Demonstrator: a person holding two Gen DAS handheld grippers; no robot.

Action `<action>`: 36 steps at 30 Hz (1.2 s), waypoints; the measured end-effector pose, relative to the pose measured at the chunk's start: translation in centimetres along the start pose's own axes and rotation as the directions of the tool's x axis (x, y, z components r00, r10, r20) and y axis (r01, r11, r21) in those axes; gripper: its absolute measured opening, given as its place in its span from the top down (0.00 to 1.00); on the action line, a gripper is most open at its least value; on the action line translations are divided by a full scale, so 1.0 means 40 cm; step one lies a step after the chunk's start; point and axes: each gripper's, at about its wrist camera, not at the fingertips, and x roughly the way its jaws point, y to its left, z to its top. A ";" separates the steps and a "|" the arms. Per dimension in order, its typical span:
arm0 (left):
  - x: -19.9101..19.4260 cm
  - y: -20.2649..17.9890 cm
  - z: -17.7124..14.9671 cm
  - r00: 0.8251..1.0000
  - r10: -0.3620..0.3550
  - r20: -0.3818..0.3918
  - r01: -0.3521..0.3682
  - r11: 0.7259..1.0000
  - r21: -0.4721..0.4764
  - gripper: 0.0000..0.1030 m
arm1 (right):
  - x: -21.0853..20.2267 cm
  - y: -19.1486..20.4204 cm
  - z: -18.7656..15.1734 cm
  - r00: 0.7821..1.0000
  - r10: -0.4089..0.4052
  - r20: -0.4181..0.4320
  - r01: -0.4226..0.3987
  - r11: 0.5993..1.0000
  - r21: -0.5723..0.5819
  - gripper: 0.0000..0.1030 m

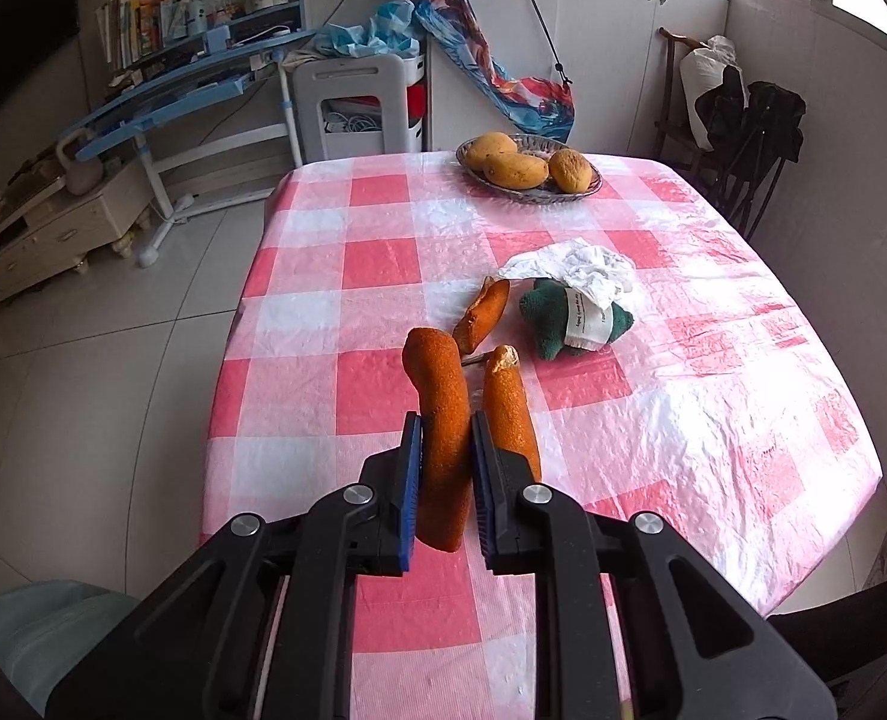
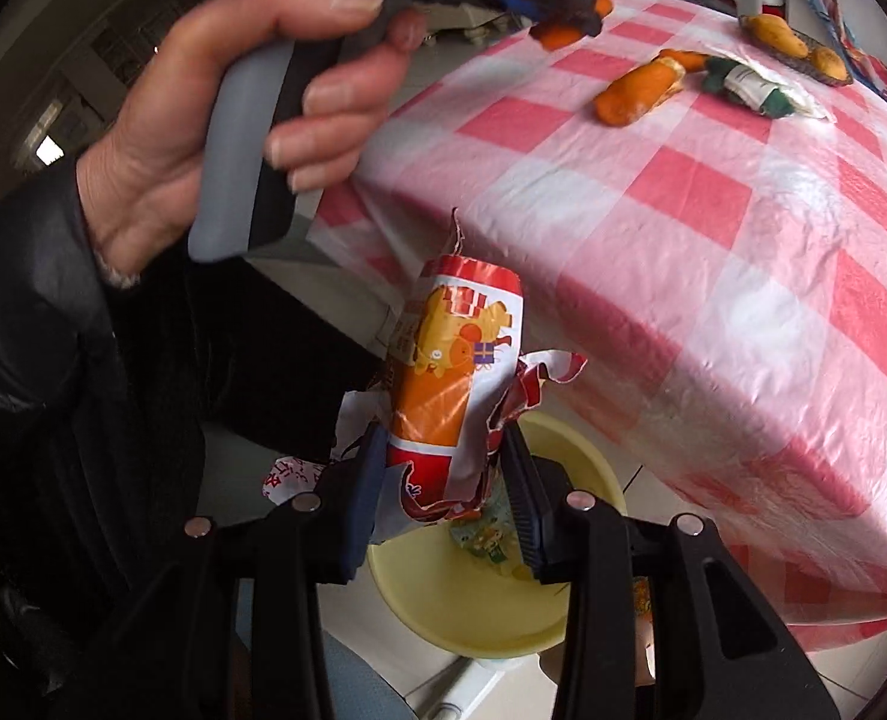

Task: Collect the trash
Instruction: 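Drop the snack bag and bread stick into the yellow basin with both tools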

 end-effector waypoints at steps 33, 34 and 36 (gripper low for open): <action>-0.137 -0.116 -0.316 0.957 -0.229 -0.180 0.222 0.973 -0.057 0.85 | -0.247 -0.186 -0.052 0.863 -0.149 0.483 -0.059 0.920 0.388 0.29; -0.141 -0.117 -0.333 0.951 -0.241 -0.195 0.233 0.970 -0.067 0.85 | -0.260 -0.189 -0.047 0.860 -0.144 0.489 -0.069 0.918 0.391 0.29; -0.146 -0.123 -0.359 0.934 -0.273 -0.229 0.262 0.962 -0.075 0.85 | -0.275 -0.192 -0.049 0.857 -0.138 0.497 -0.082 0.915 0.395 0.29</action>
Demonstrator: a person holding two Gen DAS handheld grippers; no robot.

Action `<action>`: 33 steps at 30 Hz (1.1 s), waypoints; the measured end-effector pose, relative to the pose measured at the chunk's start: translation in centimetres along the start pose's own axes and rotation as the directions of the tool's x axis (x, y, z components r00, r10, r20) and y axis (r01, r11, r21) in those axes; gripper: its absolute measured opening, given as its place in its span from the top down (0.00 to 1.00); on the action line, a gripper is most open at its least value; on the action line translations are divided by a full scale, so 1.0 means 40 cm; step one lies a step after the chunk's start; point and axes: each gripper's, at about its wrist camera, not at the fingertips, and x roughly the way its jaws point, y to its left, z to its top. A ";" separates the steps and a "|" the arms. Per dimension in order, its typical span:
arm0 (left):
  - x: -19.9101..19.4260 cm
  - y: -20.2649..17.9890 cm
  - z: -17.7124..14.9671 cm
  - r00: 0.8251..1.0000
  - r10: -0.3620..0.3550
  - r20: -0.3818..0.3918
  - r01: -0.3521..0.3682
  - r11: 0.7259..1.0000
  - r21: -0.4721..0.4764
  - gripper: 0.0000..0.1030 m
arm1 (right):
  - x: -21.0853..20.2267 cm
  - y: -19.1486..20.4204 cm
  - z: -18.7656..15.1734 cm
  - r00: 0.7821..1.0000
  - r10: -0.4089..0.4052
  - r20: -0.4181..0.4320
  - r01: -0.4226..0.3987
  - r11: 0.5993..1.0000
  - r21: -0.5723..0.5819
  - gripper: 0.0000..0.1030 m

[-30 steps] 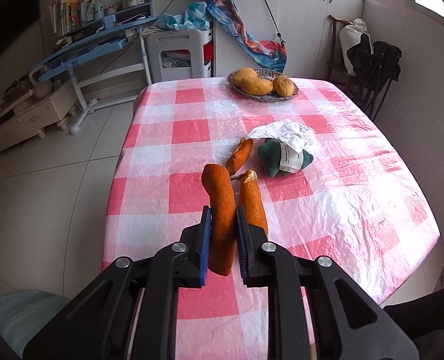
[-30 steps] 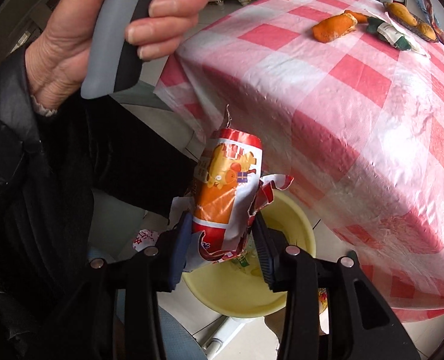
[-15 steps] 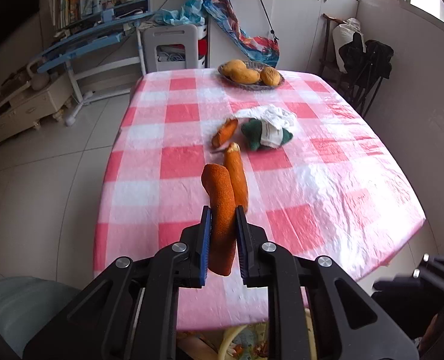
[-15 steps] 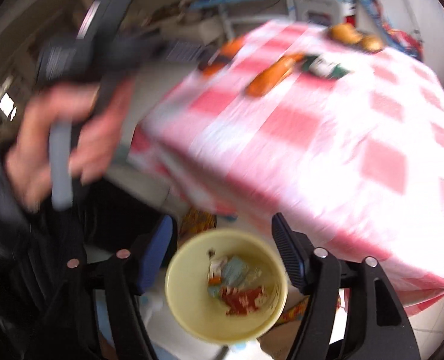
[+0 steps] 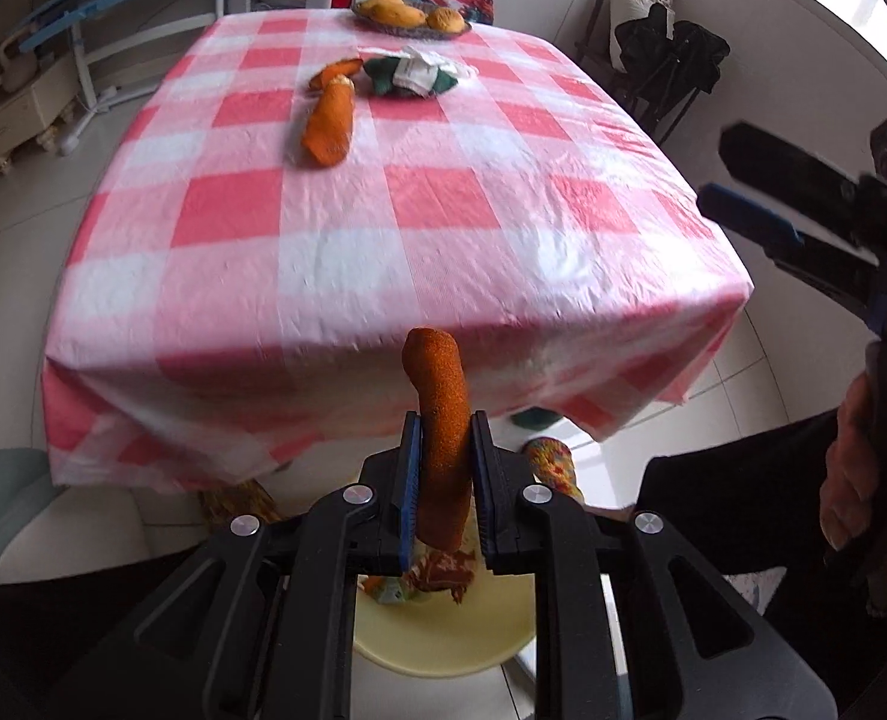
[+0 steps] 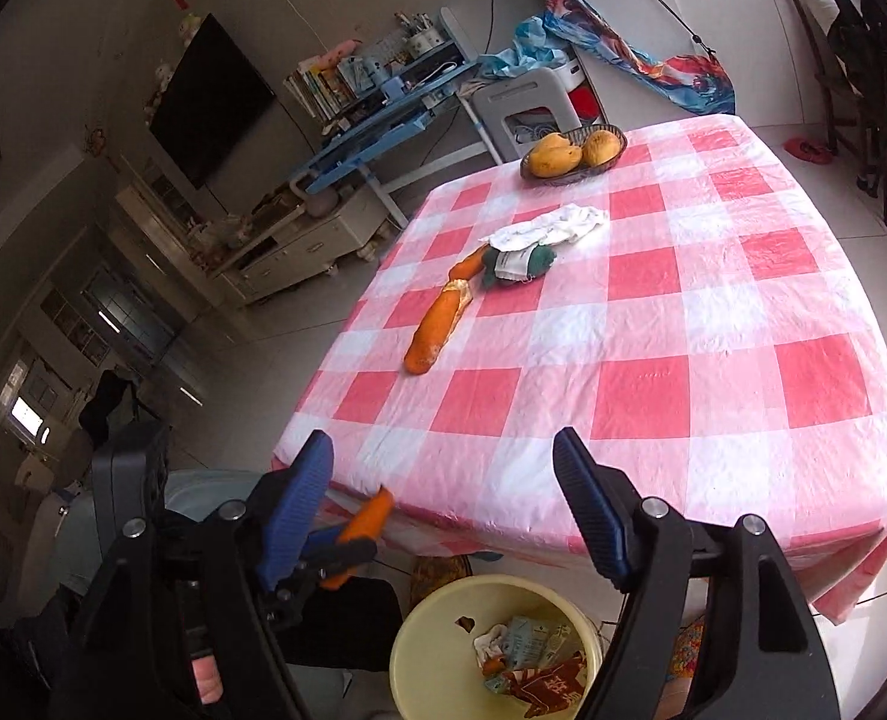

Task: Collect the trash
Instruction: 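Drop the snack bag and bread stick into the yellow basin with both tools, then grasp the white cloth with the right tool while the left grasps the last bread stick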

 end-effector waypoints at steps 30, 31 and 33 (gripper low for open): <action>0.079 0.085 0.367 0.950 0.277 0.145 -0.283 0.959 0.028 0.55 | 0.286 -0.113 0.307 0.993 -0.109 -0.053 0.108 0.994 -0.024 0.21; 0.096 0.093 0.386 0.949 0.282 0.138 -0.288 0.957 0.024 0.55 | 0.306 -0.126 0.319 0.991 -0.118 -0.061 0.118 0.993 -0.013 0.21; 0.129 0.103 0.408 0.951 0.283 0.123 -0.287 0.958 0.016 0.55 | 0.345 -0.145 0.344 0.987 -0.139 -0.078 0.138 0.990 -0.007 0.21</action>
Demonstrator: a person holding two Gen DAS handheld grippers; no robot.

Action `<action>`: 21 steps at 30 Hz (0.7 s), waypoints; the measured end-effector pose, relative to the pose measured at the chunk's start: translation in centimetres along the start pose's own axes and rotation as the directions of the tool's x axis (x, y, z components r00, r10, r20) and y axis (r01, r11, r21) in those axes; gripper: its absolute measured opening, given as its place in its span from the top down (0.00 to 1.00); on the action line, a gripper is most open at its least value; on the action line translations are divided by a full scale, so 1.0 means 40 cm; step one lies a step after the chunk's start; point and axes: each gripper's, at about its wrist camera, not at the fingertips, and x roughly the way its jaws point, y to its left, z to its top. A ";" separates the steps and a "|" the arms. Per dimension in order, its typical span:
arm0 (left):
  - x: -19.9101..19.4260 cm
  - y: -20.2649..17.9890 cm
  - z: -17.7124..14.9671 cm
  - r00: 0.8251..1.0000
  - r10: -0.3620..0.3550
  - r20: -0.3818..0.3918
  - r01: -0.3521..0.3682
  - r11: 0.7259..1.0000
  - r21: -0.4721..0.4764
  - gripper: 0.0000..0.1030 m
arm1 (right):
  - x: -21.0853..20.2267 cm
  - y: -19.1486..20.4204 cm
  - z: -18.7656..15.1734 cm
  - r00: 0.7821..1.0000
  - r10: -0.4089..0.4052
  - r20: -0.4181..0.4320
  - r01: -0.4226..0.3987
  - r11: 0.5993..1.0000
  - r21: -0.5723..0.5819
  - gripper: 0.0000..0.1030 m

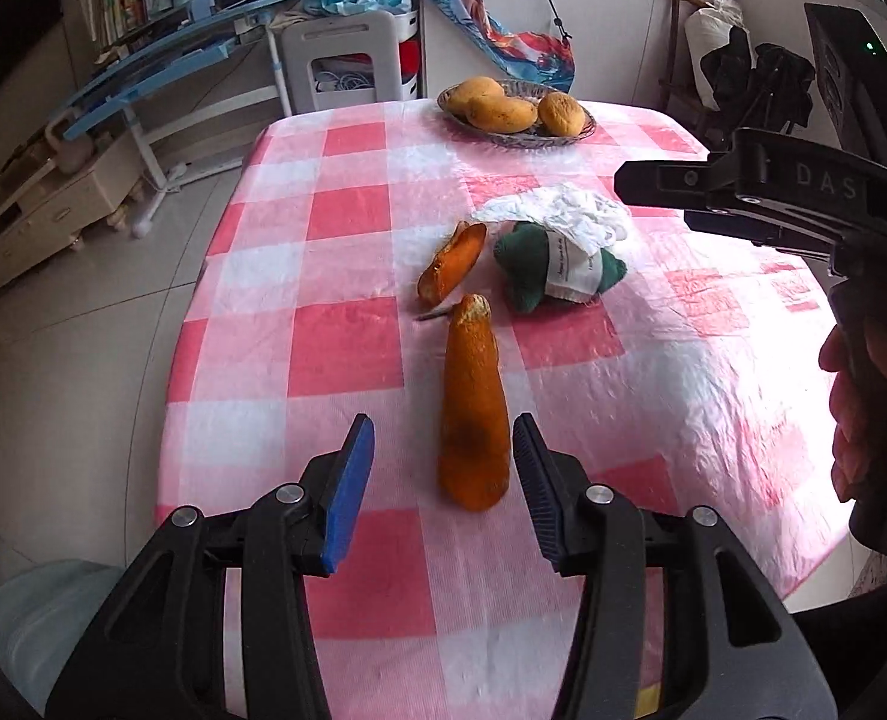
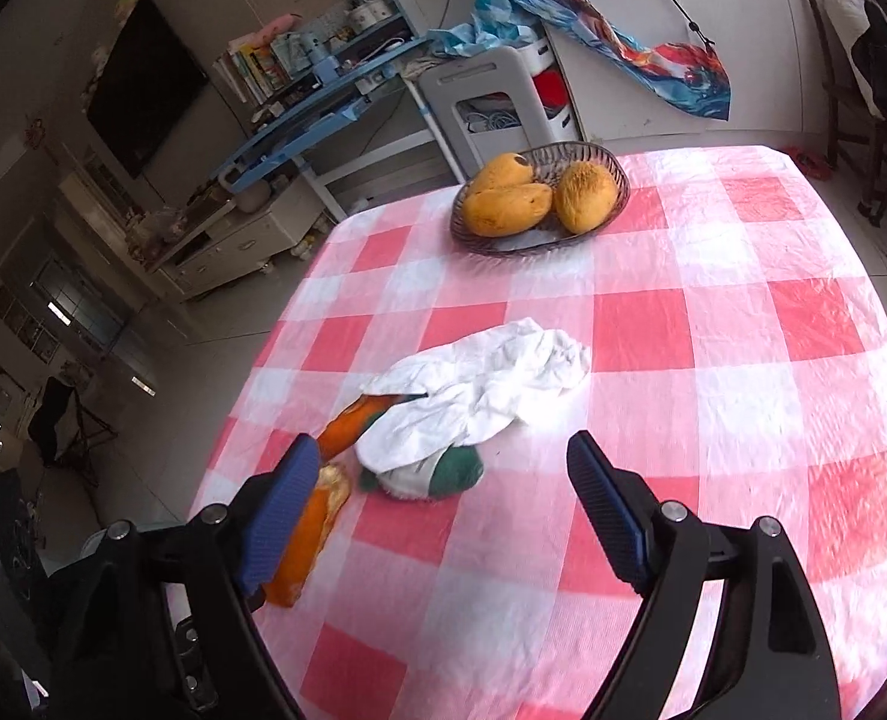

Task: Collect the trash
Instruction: 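Grasp the white cloth with the right tool while the left grasps the last bread stick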

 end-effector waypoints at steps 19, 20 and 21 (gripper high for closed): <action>0.022 0.015 0.016 0.999 -0.048 0.018 0.048 0.999 0.003 0.84 | 0.108 0.015 0.044 0.993 -0.111 -0.035 0.104 0.982 -0.158 0.86; 0.008 0.023 0.013 0.998 -0.050 0.031 0.051 0.999 -0.011 0.84 | 0.083 0.016 0.051 0.996 -0.090 -0.009 0.088 0.986 -0.143 0.86; -0.005 0.031 0.011 0.998 -0.052 0.043 0.053 0.998 -0.023 0.84 | 0.056 0.019 0.058 0.998 -0.066 0.019 0.068 0.989 -0.128 0.86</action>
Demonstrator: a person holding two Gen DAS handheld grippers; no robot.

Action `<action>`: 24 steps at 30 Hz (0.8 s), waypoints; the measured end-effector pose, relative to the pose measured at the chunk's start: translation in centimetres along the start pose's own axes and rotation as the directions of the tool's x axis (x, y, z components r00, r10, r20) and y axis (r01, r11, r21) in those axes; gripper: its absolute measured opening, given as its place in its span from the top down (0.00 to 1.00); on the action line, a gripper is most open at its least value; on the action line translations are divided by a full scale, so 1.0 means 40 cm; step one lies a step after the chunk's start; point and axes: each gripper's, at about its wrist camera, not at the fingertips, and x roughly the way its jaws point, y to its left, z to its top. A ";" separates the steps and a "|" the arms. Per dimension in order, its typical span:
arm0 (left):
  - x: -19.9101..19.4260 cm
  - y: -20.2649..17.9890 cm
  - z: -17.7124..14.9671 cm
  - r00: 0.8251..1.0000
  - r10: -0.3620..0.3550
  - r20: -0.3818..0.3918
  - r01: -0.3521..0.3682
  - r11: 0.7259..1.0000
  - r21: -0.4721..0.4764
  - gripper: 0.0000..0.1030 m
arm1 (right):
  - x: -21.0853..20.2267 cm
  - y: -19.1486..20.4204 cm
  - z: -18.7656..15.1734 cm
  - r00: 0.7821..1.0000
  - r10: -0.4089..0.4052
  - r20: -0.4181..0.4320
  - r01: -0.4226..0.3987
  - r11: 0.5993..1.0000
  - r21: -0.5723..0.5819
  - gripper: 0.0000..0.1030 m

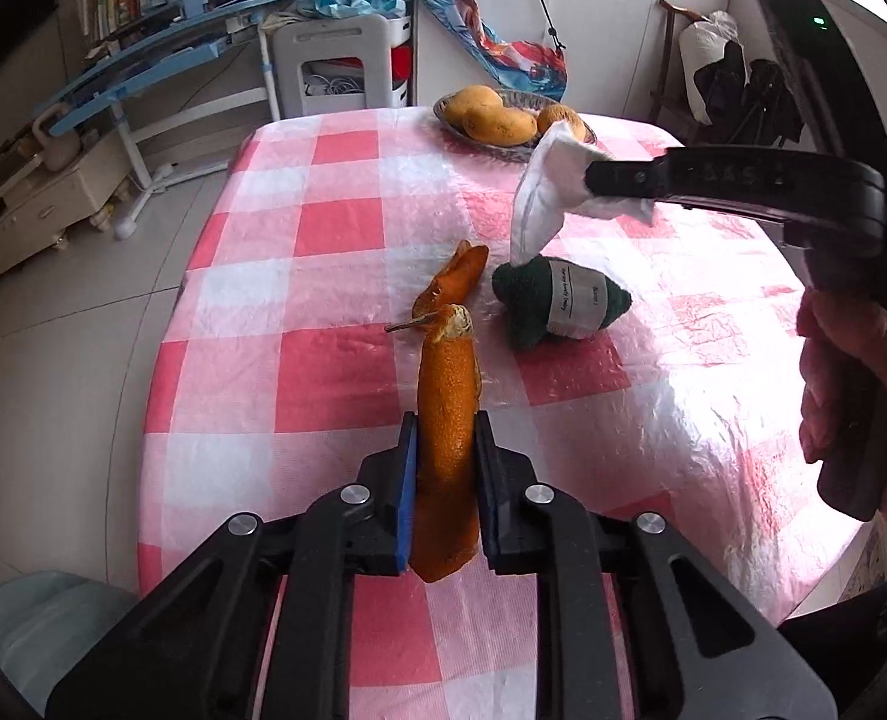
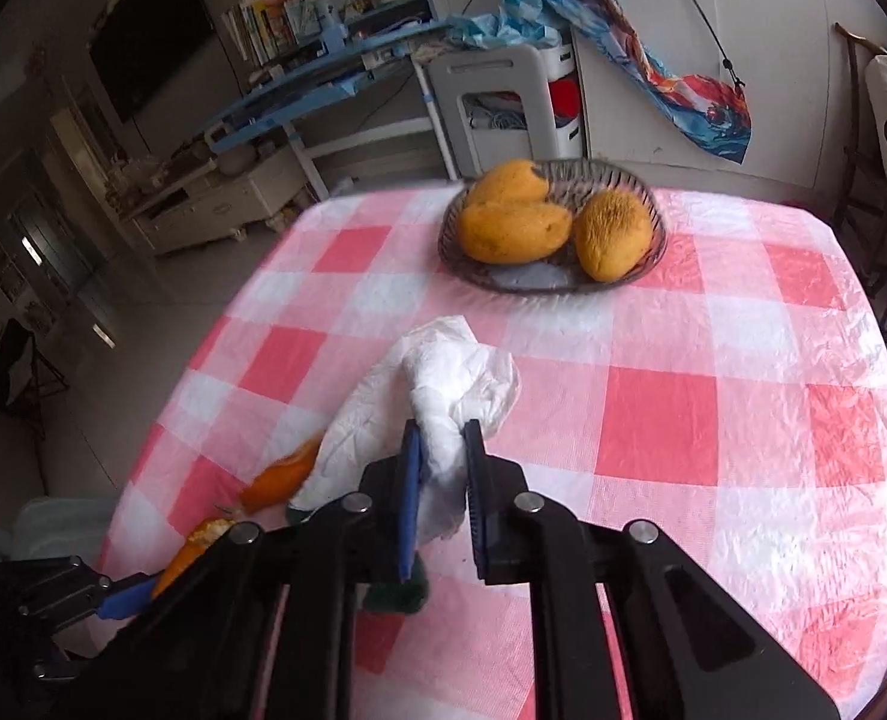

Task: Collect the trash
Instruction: 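Grasp the white cloth with the right tool while the left grasps the last bread stick, then drop the white cloth and bread stick into the yellow basin with both tools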

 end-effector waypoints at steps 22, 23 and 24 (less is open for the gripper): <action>-0.203 0.073 -0.179 0.994 -0.061 0.086 0.072 0.988 -0.136 0.84 | -0.292 0.250 -0.439 0.943 0.250 -0.218 -0.282 0.951 -0.129 0.85; -0.211 0.071 -0.187 0.994 -0.062 0.088 0.074 0.988 -0.135 0.84 | -0.291 0.264 -0.463 0.940 0.234 -0.250 -0.278 0.947 -0.159 0.85; -0.216 0.070 -0.195 0.994 -0.064 0.088 0.075 0.988 -0.135 0.84 | -0.286 0.278 -0.482 0.935 0.215 -0.282 -0.274 0.943 -0.190 0.84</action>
